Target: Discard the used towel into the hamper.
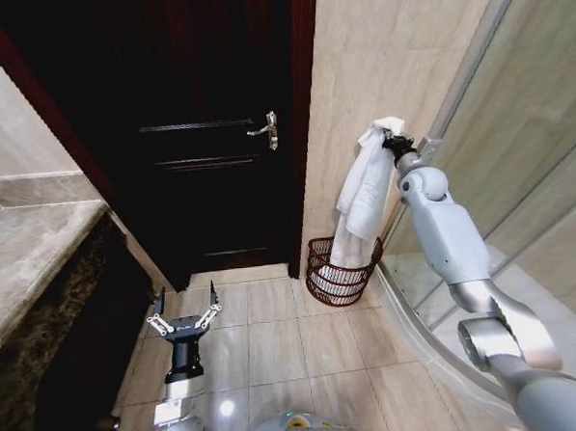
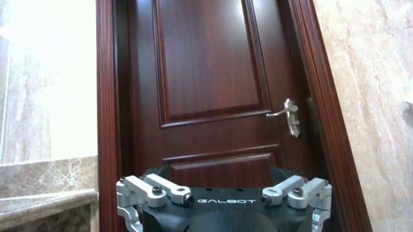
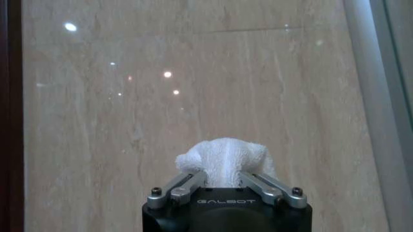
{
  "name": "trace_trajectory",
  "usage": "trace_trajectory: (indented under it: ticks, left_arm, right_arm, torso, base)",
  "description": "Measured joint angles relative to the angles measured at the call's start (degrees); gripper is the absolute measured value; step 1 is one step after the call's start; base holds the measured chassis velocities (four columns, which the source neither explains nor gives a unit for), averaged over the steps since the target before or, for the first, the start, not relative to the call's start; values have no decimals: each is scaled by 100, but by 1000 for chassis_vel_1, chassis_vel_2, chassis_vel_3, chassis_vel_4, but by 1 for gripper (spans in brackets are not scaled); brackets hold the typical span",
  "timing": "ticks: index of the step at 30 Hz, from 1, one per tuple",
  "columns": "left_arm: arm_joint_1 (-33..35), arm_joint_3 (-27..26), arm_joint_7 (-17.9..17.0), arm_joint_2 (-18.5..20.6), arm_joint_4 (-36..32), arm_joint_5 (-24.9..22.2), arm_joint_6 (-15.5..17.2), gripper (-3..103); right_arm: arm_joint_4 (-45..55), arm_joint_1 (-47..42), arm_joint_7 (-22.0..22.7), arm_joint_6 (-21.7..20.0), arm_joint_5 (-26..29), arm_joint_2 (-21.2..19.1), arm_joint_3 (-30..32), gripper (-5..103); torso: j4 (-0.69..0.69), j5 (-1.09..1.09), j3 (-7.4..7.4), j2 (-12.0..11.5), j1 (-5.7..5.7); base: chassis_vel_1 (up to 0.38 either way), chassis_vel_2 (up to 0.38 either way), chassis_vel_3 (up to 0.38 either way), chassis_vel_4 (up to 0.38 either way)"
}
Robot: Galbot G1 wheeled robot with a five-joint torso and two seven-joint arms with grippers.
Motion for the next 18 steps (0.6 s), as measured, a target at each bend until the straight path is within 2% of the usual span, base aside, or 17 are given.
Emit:
trace_trajectory:
  ticks: [18]
  left_arm:
    - [58,12,5,0,-24,32,-35,100]
  right_arm:
    - [-98,-107,-58,30,-47,49,51,8]
  torso:
    - [0,0,-262,-455,-194]
  base:
    - [0,0,0,0]
